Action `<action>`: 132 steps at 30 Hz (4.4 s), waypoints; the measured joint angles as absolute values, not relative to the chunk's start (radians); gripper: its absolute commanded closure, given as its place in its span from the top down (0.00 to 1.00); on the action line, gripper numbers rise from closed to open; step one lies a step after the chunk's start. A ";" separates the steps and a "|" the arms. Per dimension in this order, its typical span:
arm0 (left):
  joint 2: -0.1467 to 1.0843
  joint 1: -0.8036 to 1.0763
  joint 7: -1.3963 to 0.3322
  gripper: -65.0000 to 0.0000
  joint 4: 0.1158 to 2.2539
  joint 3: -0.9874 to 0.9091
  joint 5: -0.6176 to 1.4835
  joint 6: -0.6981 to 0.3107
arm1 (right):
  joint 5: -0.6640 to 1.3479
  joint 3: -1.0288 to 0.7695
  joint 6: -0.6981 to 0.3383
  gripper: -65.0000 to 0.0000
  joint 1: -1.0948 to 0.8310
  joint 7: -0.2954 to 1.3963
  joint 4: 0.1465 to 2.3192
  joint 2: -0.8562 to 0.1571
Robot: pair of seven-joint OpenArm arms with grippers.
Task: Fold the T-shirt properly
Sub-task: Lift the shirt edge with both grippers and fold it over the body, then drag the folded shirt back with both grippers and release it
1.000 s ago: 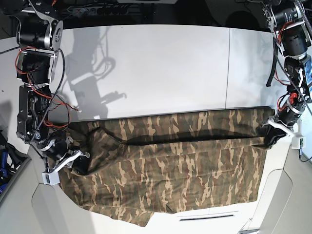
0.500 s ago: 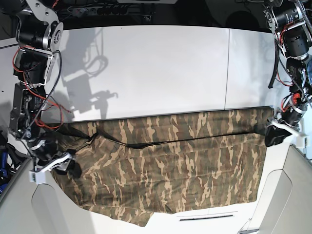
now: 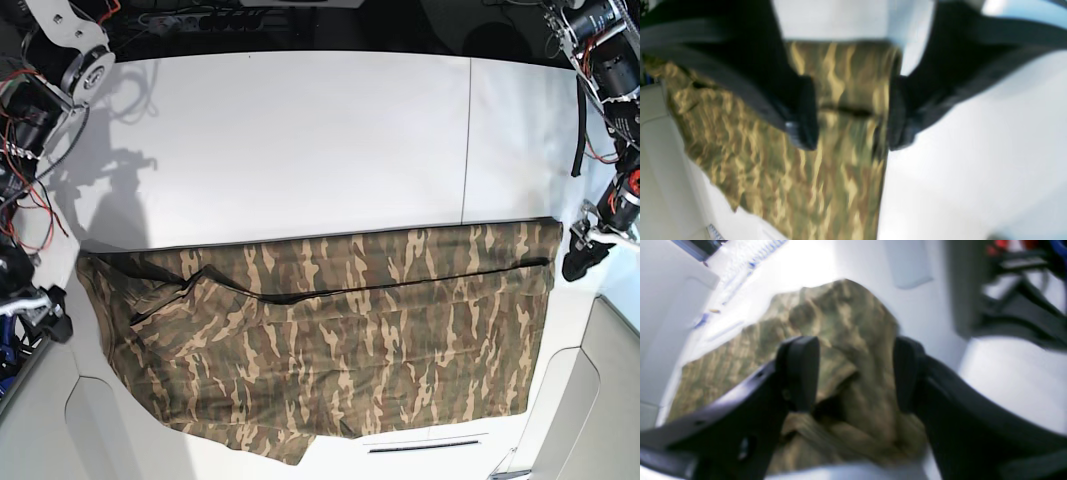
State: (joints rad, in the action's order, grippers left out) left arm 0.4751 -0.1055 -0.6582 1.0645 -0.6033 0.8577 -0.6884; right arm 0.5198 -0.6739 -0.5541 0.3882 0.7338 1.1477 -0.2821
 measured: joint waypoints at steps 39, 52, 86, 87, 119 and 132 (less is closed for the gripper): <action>0.335 -0.064 -0.523 0.17 1.067 -0.510 0.704 -0.643 | 0.504 -0.539 -0.508 0.27 0.272 0.484 0.973 -0.199; 0.388 -0.064 -0.589 0.00 1.095 -0.505 0.805 -0.677 | 0.488 -0.542 -0.564 0.00 0.282 0.496 0.979 -0.199; 0.435 0.373 -0.846 0.00 1.647 -0.603 0.952 -0.685 | 0.848 -0.726 -0.577 0.00 -0.373 0.827 1.651 -0.205; 0.435 0.394 -0.848 0.00 1.657 -0.603 0.963 -0.685 | 0.865 -0.739 -0.577 0.00 -0.384 0.847 1.651 -0.205; 0.380 0.679 -0.875 0.39 1.806 -0.618 1.015 -0.686 | 0.859 -0.790 -0.577 0.31 -0.537 0.873 1.652 -0.205; 0.379 0.643 -0.890 0.47 1.806 -0.826 1.099 -0.686 | 0.789 -0.868 -0.566 0.46 -0.422 0.723 1.652 -0.282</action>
